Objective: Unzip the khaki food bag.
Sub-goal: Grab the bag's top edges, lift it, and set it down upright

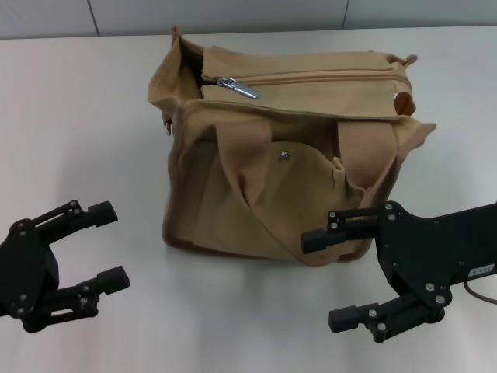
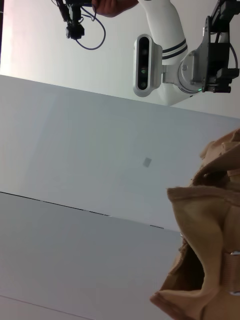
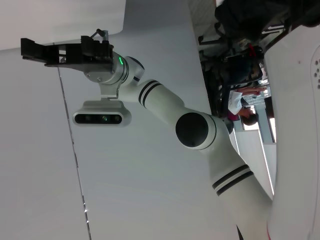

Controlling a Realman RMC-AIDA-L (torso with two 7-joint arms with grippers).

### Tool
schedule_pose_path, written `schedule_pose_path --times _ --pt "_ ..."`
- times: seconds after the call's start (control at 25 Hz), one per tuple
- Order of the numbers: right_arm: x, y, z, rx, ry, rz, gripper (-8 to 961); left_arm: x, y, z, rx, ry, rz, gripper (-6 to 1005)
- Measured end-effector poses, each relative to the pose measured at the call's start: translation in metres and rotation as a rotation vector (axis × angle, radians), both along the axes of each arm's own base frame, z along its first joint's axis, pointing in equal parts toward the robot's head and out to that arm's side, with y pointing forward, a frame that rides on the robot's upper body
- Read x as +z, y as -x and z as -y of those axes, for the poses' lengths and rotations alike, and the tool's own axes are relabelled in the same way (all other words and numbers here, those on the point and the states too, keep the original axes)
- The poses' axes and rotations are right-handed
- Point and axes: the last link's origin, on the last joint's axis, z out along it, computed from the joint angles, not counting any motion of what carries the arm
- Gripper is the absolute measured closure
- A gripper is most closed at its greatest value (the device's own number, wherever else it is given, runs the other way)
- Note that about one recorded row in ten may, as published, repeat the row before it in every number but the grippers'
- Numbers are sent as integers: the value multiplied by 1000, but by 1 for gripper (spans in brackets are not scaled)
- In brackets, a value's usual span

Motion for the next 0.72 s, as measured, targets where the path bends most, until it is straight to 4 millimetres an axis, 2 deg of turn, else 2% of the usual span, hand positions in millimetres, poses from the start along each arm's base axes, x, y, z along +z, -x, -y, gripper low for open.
schedule_pose_path --times 0.4,0.48,0.52,0.64,0.72 --pt "5 -4 -4 -44 -51 -21 151 -5 -2 -11 20 -30 -12 165" --pt "10 -8 -8 -92 -107 -51 151 -10 0 -19 68 -74 -17 167" --pt "15 -11 -11 -135 -152 -82 151 -17 1 -29 133 -131 -19 169" --pt "20 -15 -13 -175 -189 -112 151 -23 1 -37 175 -161 -25 172" --pt "24 -20 -12 -214 -223 -135 151 -36 -6 -50 197 -167 -40 175"
